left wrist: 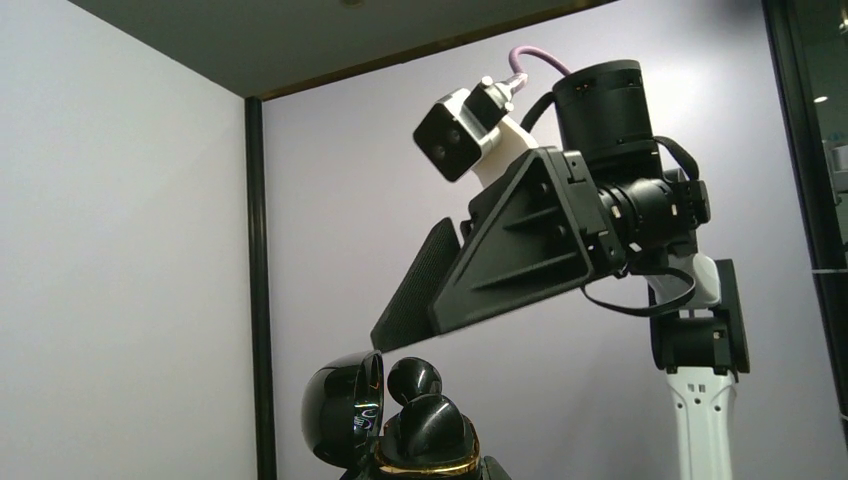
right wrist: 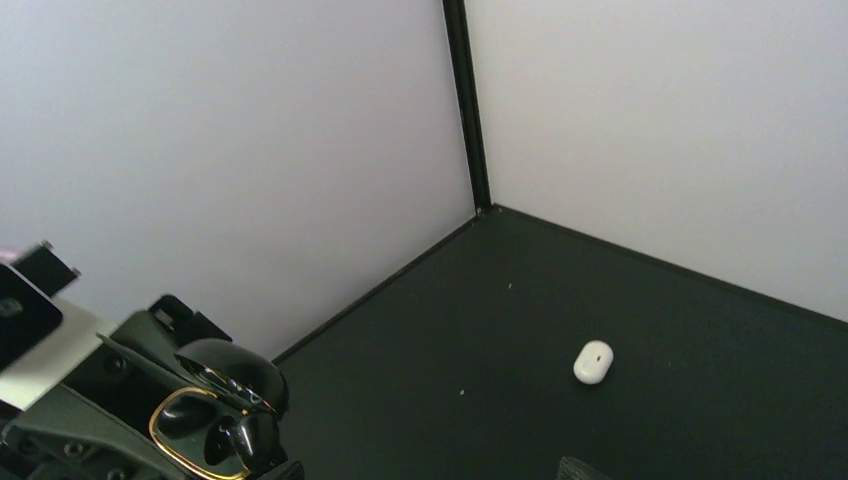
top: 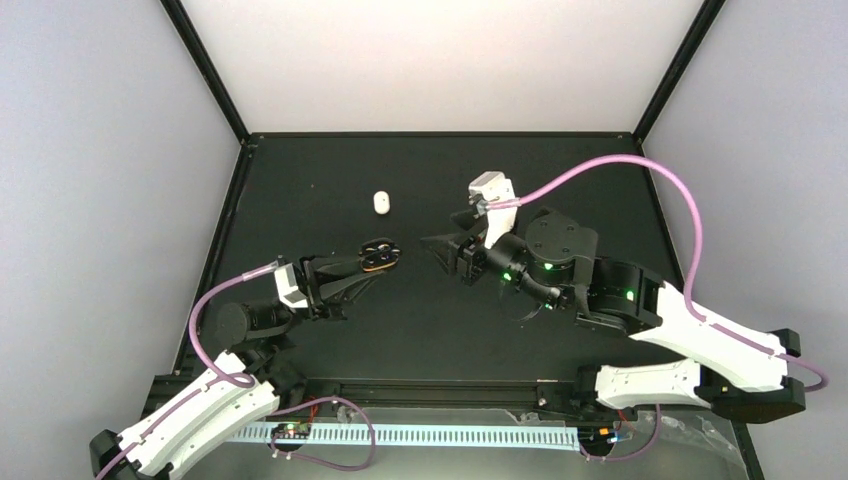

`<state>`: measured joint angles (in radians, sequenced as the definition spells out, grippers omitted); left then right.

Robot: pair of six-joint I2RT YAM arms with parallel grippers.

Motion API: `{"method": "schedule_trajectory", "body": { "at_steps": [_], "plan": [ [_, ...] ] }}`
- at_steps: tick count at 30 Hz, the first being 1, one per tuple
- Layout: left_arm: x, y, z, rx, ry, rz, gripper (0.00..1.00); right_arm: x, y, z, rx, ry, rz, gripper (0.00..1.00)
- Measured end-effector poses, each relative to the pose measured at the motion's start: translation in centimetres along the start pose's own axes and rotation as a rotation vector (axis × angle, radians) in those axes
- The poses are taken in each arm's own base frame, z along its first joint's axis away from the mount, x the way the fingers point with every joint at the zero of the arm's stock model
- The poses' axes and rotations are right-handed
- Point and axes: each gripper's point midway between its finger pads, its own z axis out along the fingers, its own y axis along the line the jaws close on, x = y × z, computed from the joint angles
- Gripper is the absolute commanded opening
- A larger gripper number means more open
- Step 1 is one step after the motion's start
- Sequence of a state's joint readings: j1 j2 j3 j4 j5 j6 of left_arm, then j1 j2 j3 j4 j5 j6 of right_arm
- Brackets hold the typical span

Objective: Insert the wireless bluetooth earbuds into the charging case
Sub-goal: Place the earbud in the charging case, then adjust the earbud with the charging case.

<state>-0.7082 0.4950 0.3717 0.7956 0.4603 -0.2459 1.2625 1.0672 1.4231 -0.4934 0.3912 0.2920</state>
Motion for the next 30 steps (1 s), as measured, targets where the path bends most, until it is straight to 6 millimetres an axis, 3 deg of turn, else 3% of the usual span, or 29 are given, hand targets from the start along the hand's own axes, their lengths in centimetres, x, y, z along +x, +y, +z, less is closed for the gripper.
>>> {"method": "schedule_trajectory", "body": {
  "at_steps": [8,30],
  "plan": [
    [0.0,-0.3,0.0,0.015,0.004,-0.012,0.02,2.4,0.5,1.6,-0.004,0.083,-0.028,0.65],
    [0.0,-0.3,0.0,0.016,0.002,-0.018,0.01,3.1,1.8,2.8,-0.051,0.122,-0.035,0.65]
  ]
}}
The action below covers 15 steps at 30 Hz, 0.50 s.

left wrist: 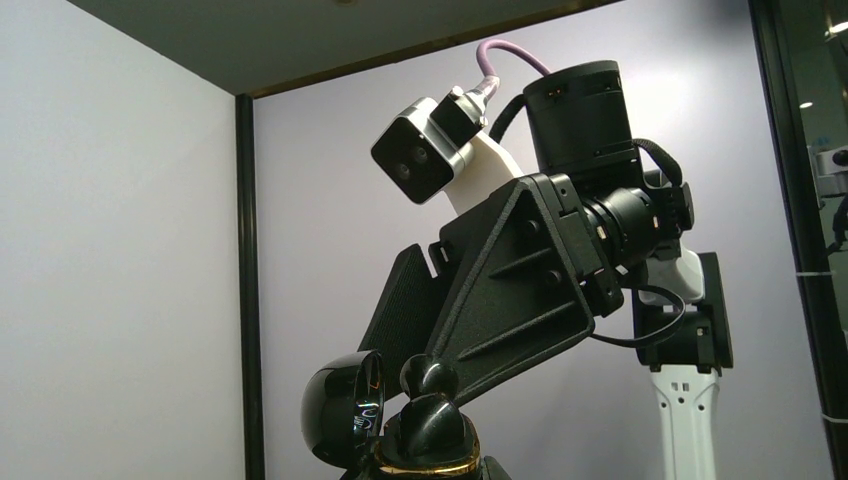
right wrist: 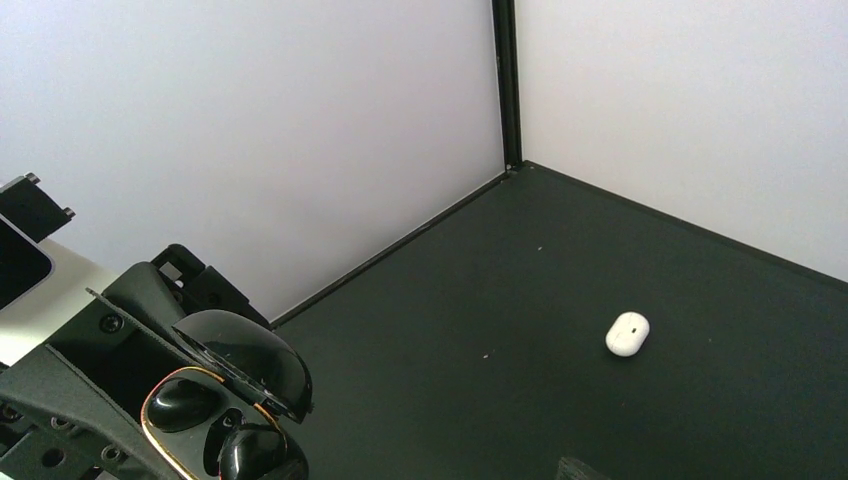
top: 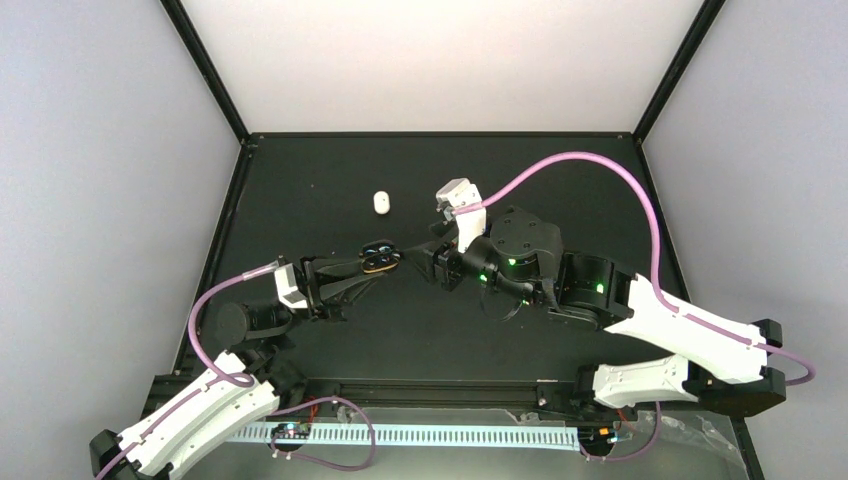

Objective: Insert the wireless bluetooth earbuds into the charging case
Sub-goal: Adjust the earbud with the charging case.

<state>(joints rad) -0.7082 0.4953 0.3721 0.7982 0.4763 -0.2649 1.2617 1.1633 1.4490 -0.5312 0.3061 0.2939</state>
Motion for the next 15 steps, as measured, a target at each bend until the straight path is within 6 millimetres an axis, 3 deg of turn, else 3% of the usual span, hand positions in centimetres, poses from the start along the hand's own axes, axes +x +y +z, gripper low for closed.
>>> {"method": "schedule_trajectory", "body": {
  "at_steps": [15],
  "plan": [
    [-0.12,-0.03,0.0,0.001,-0.005,0.003,0.02,0.01,0.35,-0.05,-0.022,0.003,-0.001,0.65]
  ]
}}
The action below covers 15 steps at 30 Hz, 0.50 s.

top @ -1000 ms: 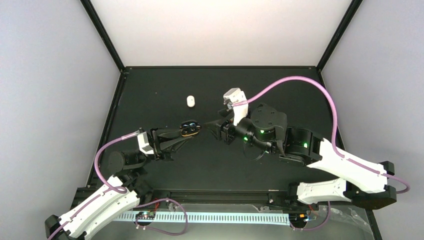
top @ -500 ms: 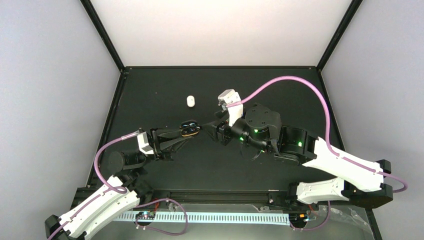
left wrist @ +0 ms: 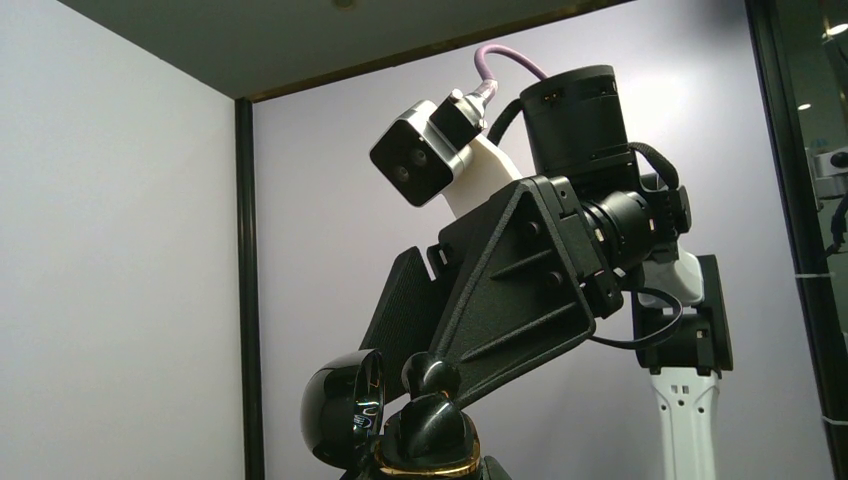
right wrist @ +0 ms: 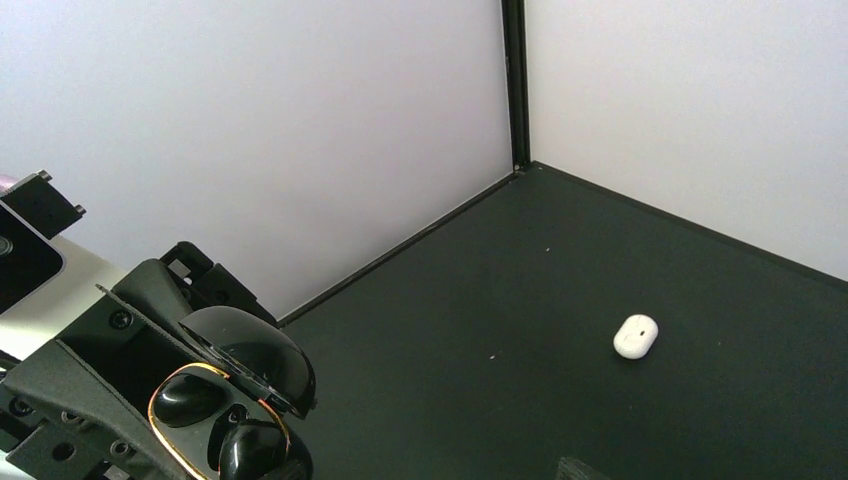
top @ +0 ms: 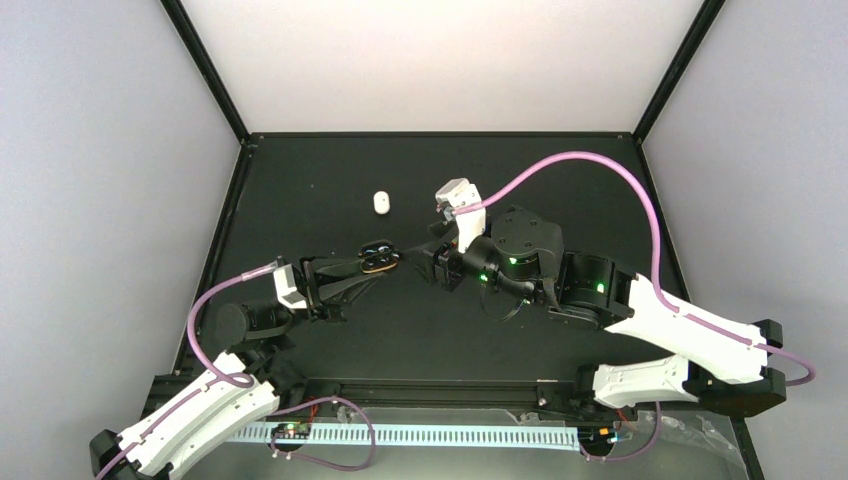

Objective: Insert the wireless bluetooth earbuds into the charging case
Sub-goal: Adjust the earbud with the charging case.

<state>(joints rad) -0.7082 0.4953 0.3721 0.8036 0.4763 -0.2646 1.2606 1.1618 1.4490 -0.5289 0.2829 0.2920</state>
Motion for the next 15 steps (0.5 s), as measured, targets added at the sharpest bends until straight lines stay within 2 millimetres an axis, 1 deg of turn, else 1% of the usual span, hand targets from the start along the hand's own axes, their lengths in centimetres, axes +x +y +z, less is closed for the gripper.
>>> {"method": "schedule_trajectory", "body": {
  "at_steps": [15],
  "plan": [
    [-0.34,-0.07,0.04,0.004,-0.015,0.008,0.01,-0.26,0.42,-0.05,-0.029,-0.006,-0.001,0.65]
  ]
}}
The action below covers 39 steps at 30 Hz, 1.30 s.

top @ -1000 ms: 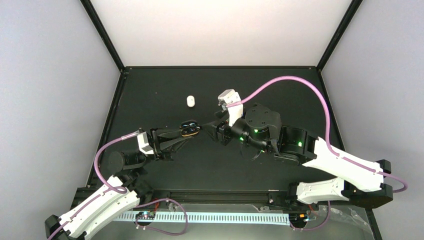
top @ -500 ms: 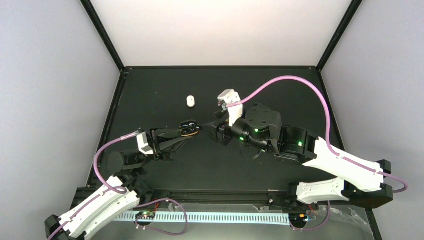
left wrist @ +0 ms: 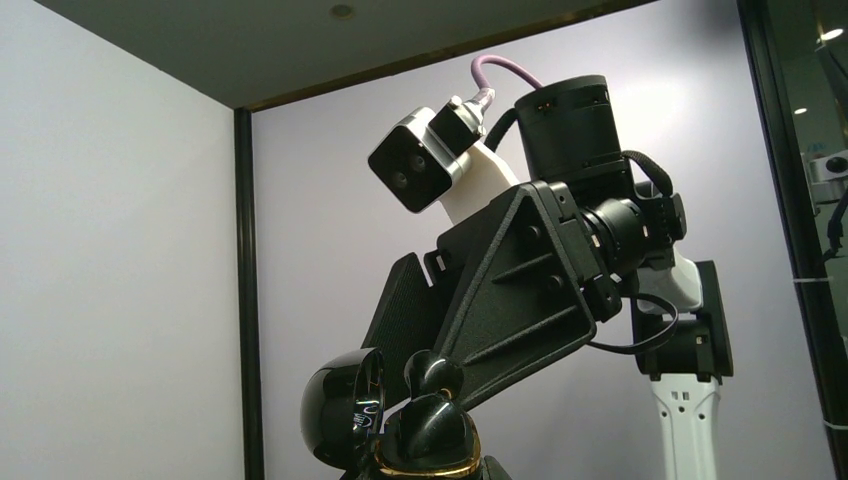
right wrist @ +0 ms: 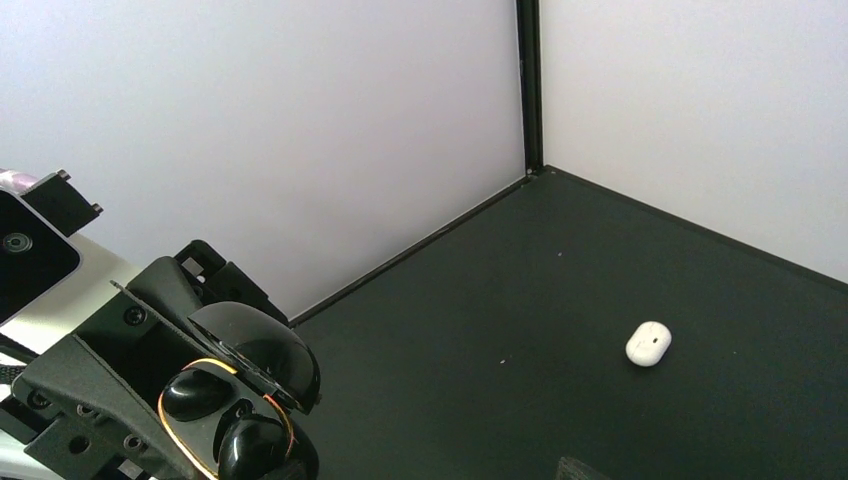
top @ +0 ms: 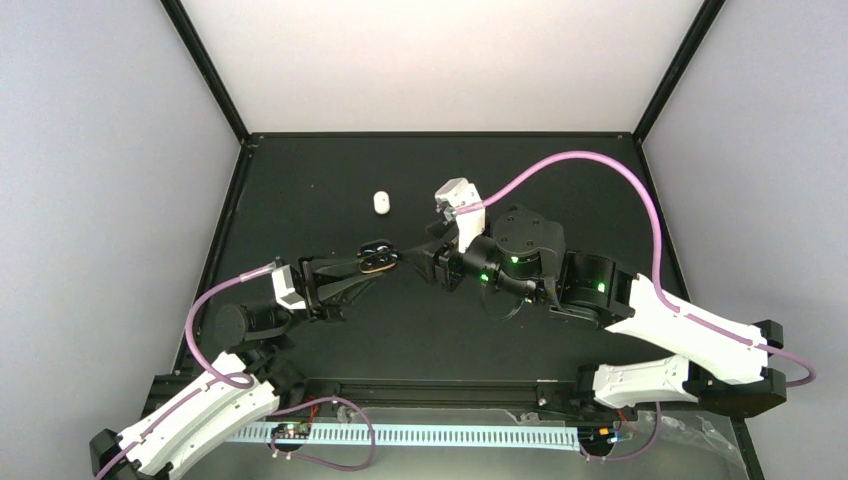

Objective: Insert the wireless bluetooth earbuds into the charging case
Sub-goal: Adjust the earbud with the charging case.

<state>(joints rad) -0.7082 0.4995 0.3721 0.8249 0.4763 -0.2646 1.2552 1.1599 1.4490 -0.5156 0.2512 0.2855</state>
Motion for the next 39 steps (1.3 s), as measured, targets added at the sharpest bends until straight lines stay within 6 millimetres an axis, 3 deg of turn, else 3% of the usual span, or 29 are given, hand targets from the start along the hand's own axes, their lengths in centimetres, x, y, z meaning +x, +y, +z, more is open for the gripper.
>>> {"method": "schedule_trajectory", "body": {
  "at_steps": [15,23,28,34,39],
  "plan": [
    [0.6,0.5,0.1,-0.022,0.018,0.012,0.01,0.1,1.3,-0.6,-0.079,0.019,-0.018,0.65],
    [1.5,1.1,0.4,-0.04,0.052,0.055,0.02,-3.9,0.9,-3.0,-0.055,-0.046,0.027,0.61],
    [1.9,1.7,1.1,-0.051,0.077,0.095,0.01,-5.8,-0.1,-1.7,0.018,-0.041,0.076,0.55],
    [2.4,2.7,1.6,-0.086,0.099,0.136,0.02,-3.1,-2.0,1.3,0.123,0.081,0.104,0.49],
    [3.2,3.5,1.9,-0.111,0.12,0.155,0.02,-1.4,-2.6,2.2,0.157,0.147,0.116,0.44]
  ]
}}
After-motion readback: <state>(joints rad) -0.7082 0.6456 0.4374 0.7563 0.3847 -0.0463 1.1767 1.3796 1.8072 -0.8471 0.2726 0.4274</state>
